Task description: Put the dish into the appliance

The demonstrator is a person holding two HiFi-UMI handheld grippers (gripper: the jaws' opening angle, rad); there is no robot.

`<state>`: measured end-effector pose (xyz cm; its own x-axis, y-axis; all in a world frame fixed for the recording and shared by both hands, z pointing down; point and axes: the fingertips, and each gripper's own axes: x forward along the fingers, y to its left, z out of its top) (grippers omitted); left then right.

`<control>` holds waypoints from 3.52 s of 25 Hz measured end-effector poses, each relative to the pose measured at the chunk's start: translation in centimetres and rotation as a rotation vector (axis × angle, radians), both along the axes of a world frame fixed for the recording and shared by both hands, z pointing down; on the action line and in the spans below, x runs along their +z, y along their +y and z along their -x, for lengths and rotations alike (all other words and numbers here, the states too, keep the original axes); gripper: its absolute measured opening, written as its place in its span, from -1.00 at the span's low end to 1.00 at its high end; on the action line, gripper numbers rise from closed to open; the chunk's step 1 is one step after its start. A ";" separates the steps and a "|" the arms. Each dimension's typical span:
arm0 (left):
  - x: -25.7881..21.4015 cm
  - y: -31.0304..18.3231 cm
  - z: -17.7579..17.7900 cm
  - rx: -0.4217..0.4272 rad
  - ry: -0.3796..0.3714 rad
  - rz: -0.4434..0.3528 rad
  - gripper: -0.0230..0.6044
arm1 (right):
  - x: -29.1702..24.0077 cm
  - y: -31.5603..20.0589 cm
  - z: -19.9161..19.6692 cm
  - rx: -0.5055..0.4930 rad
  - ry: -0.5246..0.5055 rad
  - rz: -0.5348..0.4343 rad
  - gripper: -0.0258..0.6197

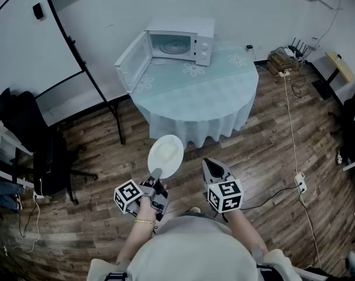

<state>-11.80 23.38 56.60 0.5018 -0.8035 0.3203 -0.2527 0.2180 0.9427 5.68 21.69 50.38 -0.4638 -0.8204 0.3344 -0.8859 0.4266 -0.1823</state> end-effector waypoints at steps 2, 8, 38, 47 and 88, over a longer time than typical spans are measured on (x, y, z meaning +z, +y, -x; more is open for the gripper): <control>-0.3 0.8 0.0 0.009 0.008 0.000 -0.80 | -0.2 0.8 0.5 -0.007 0.008 0.000 -0.91; -0.7 2.0 0.7 0.027 0.022 -0.001 -0.80 | -0.5 2.3 1.9 -0.008 0.026 -0.002 -0.91; -0.3 -4.9 -1.9 -0.026 0.044 -0.004 -0.79 | -0.6 -3.5 0.8 -0.103 -0.008 -0.011 -0.91; -0.1 -7.3 -1.9 -0.049 0.038 0.006 -0.78 | -0.3 -5.9 0.3 -0.109 -0.009 0.004 -0.91; 0.4 -42.8 -0.5 -0.012 0.022 0.024 -0.78 | -1.0 -39.3 2.0 -0.082 0.025 0.010 -0.91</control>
